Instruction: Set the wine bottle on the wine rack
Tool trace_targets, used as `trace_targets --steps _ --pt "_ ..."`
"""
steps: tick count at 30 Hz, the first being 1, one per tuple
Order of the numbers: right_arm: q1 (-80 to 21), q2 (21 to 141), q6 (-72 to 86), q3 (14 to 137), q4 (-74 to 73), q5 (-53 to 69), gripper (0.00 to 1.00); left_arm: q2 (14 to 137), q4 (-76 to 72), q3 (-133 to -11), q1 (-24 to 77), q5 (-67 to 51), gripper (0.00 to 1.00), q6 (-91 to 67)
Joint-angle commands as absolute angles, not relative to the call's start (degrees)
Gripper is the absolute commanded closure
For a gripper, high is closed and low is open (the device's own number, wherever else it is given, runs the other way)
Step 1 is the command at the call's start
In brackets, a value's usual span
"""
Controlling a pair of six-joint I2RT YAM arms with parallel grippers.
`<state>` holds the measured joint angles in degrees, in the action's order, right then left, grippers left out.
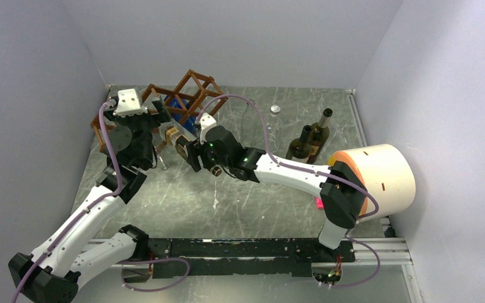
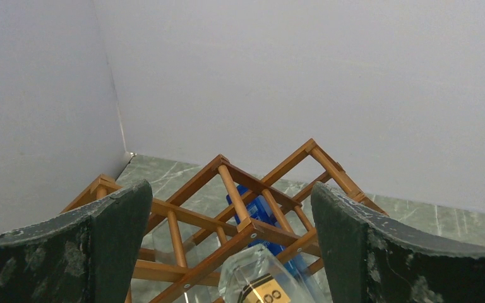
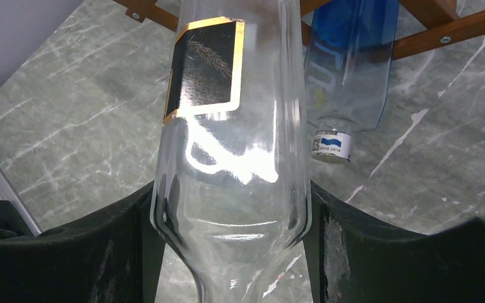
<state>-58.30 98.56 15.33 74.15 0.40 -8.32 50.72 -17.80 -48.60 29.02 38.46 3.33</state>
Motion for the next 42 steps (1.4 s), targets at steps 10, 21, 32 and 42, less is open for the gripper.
trace_targets --steps 10,21,32,42 --pt "-58.46 103.10 19.69 83.85 9.57 -15.25 1.00 50.84 -20.28 -47.75 28.47 39.11 0.00 4.45" --pt "-58.45 110.95 23.04 90.65 12.64 -17.68 1.00 50.85 -20.45 -47.73 28.34 39.33 0.01 4.57" --pt "-58.37 119.15 23.34 95.54 21.36 -23.91 1.00 50.93 -20.30 -47.60 28.32 38.34 0.01 3.95" --pt "-56.75 123.61 23.79 99.78 20.60 -20.79 1.00 51.23 -20.38 -47.51 28.39 38.25 0.00 3.93"
